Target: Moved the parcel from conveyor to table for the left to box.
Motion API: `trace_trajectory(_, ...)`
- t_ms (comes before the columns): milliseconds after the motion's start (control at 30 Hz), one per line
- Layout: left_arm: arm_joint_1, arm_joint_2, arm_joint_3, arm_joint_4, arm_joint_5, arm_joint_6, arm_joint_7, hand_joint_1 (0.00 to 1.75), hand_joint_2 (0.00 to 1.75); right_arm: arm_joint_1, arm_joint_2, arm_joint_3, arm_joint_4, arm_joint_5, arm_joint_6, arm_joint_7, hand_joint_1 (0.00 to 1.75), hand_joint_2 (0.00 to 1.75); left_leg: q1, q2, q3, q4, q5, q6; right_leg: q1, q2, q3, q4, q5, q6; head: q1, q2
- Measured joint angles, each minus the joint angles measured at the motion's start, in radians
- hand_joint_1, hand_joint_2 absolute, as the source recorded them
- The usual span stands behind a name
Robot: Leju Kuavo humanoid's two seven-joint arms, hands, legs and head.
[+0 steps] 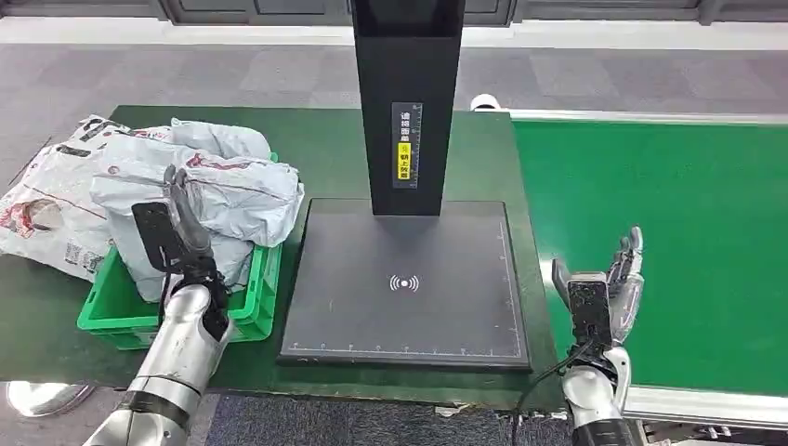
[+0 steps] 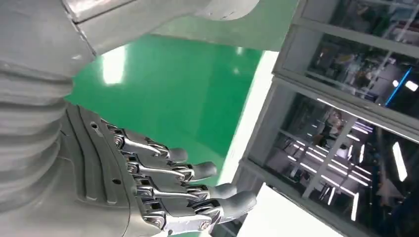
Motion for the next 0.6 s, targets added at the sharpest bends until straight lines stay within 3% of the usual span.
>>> trace_trajectory(33, 0.001, -0.001, 0.0, -0.003, 0.011, -0.002, -0.004, 0.0, 0.0, -0.001, 0.0, 0.0, 0.002, -0.005, 0.0, -0.002, 0.0, 1.75, 0.0, 0.0, 0.0, 0.0, 0.0, 0.0, 0.0, 0.0, 0.0, 0.0, 0.0, 0.0, 0.0, 0.0)
trace_trajectory(67, 0.003, -0.002, 0.0, -0.006, 0.022, -0.002, -0.015, 0.0, 1.75, -0.003, -0.001, 0.003, 0.005, -0.017, -0.002, -0.011, 0.0, 1.75, 0.0, 0.0, 0.0, 0.0, 0.0, 0.0, 0.0, 0.0, 0.0, 0.0, 0.0, 0.0, 0.0, 0.0)
trace_trajectory(300, 0.008, -0.046, -0.048, -0.103, -0.091, 0.267, -0.131, 0.0, 1.75, -0.053, 0.005, 0.051, 0.034, -0.091, -0.065, -0.137, 0.0, 1.75, 0.0, 0.002, -0.001, 0.001, 0.0, 0.0, 0.0, 0.002, -0.002, 0.0, 0.001, 0.0, 0.0, 0.0)
trace_trajectory(467, -0.025, -0.108, -0.162, -0.127, -0.188, 0.297, -0.134, 0.0, 1.75, -0.12, 0.035, 0.105, 0.092, -0.116, -0.102, -0.222, 0.0, 1.75, 0.0, 0.002, -0.002, 0.001, 0.0, 0.001, 0.0, 0.001, -0.002, 0.0, 0.002, 0.001, 0.0, 0.0)
trace_trajectory(600, -0.043, -0.153, -0.21, -0.127, -0.218, 0.301, -0.134, 0.0, 1.75, -0.148, 0.052, 0.15, 0.124, -0.116, -0.114, -0.23, 0.0, 1.75, 0.0, 0.003, -0.002, 0.001, 0.0, 0.001, 0.0, 0.003, -0.002, 0.0, 0.002, 0.001, 0.0, 0.0)
